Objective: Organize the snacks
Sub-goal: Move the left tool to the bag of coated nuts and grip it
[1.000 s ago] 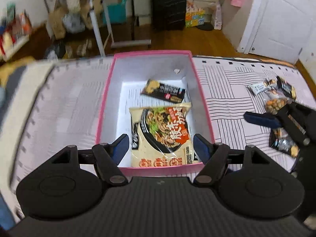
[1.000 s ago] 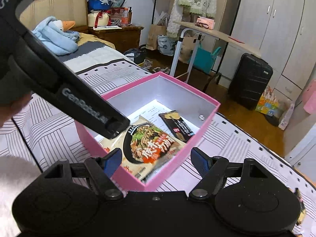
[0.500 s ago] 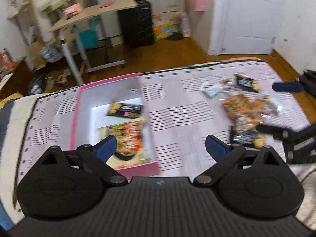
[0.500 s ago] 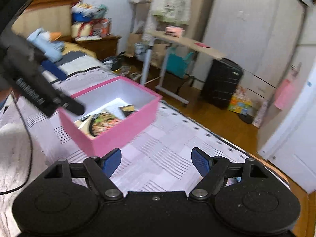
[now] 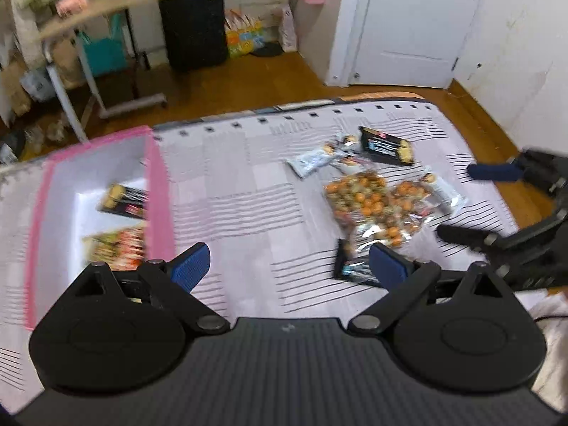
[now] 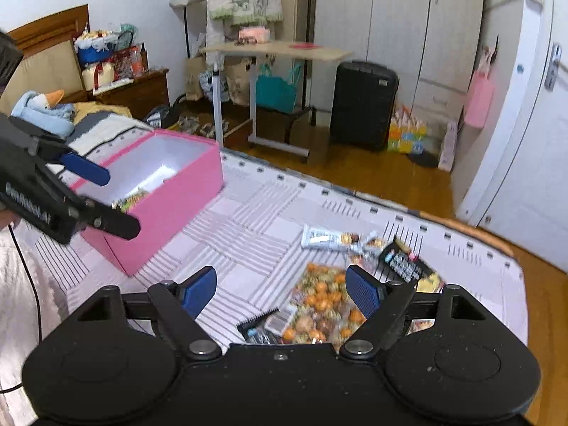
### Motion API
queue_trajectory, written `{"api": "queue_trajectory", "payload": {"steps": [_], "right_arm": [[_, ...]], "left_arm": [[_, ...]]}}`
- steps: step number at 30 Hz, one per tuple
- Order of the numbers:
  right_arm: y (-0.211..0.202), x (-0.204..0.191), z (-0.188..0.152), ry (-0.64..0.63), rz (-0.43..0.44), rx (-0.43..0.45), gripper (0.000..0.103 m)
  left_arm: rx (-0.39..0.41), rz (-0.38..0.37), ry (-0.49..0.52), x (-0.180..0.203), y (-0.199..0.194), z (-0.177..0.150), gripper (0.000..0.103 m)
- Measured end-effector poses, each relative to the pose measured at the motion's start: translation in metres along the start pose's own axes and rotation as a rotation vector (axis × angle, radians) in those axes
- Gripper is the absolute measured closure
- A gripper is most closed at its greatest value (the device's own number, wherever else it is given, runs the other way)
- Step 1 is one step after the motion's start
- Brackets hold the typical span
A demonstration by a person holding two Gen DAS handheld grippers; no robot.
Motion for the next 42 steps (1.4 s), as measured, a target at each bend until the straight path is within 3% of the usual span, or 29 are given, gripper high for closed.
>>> {"api": "queue_trajectory", "payload": {"steps": [4, 9, 16, 25, 26, 29, 32, 35, 42], "right_arm": [[0.024, 0.003, -0.018, -0.009, 0.027, -0.028, 0.019], [0.052, 0.01, -0.036, 0.067, 0.041, -0.046, 0.019], [0.085, 0.01, -0.053, 0.068, 0.002, -0.104, 0.019], [0.111, 0.005, -0.066, 0.06, -0.061, -0.146, 0.018], [0.114, 0.003, -0.067, 0.057, -0.055, -0.149, 0.018], [0.123, 0.003, -0.068, 0.065, -0.066, -0.158, 0.015], [0.133, 0.007, -0.071, 0.085, -0.086, -0.171, 0.012], [0.138, 0.009, -0.074, 0.078, -0.11, -0.145, 0.006], [0.146, 0.001, -0.077, 0.037, -0.104, -0.11, 0.0]], "left_arm": [[-0.027, -0.064, -0.049, 0.007, 0.036, 0.001, 0.009], [-0.031, -0.129, -0.1, 0.014, 0.081, -0.002, 0.009], [0.002, -0.198, -0.147, 0.014, 0.129, -0.012, 0.012], [-0.024, -0.26, -0.261, 0.012, 0.177, -0.034, 0.017], [-0.013, -0.261, -0.26, 0.013, 0.178, -0.034, 0.018], [0.021, -0.23, -0.193, 0.02, 0.187, -0.031, 0.035], [0.041, -0.274, -0.164, 0.028, 0.199, -0.029, 0.043], [0.027, -0.347, -0.208, 0.028, 0.206, -0.03, 0.049], [-0.014, -0.387, -0.246, 0.029, 0.213, -0.033, 0.052]]}}
Point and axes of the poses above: each gripper's, at about its wrist camera, not at the fingertips, and y roughly the way its jaws point, x to its right, z to its top, the point moved 6 cm from there along y, roughly the way its jaws point, and after that the axes turned 7 degrees about -z, right-handed, at the moved point
